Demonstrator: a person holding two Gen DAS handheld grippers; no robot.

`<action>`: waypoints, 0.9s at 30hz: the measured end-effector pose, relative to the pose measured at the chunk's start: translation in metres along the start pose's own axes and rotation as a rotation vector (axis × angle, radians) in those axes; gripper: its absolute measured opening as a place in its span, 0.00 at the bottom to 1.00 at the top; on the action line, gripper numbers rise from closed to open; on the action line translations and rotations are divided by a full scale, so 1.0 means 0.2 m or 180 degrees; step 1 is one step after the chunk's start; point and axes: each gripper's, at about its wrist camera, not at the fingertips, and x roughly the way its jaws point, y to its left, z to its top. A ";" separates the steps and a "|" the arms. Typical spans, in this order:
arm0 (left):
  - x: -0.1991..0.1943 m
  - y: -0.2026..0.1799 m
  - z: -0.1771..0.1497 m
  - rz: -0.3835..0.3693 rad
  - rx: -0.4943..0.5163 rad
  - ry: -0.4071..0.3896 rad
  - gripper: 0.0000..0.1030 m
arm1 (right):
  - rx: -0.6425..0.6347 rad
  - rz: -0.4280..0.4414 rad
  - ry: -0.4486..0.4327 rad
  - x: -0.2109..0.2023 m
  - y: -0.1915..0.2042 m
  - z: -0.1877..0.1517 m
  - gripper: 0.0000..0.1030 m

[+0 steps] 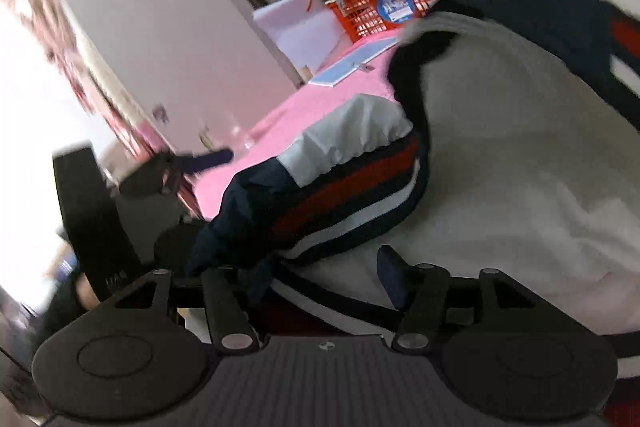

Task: Fold clothes

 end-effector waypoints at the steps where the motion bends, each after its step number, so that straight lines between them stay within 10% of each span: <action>1: -0.01 0.01 0.00 -0.0017 -0.0034 -0.0011 1.00 | 0.0119 0.0033 -0.0044 0.00 -0.03 0.02 0.64; 12: -0.21 0.20 0.02 -0.0589 -0.0443 -0.0337 1.00 | 0.0910 0.0183 -0.0609 0.02 -0.21 0.19 0.82; 18: -0.15 0.10 0.04 -0.0821 -0.0362 -0.0422 1.00 | 0.0633 -0.0231 -0.0690 -0.04 -0.19 0.24 0.85; 20: -0.10 0.03 0.05 -0.0794 -0.0297 -0.0332 1.00 | 0.0565 -0.0308 -0.0567 0.06 -0.16 0.28 0.63; 22: -0.05 -0.01 0.05 -0.0744 -0.0257 -0.0244 1.00 | 0.0575 -0.0382 -0.0431 0.13 -0.13 0.33 0.10; 27: 0.04 0.01 0.08 -0.0644 -0.0335 -0.0205 1.00 | 0.0286 -0.0338 -0.0953 -0.18 0.08 0.50 0.10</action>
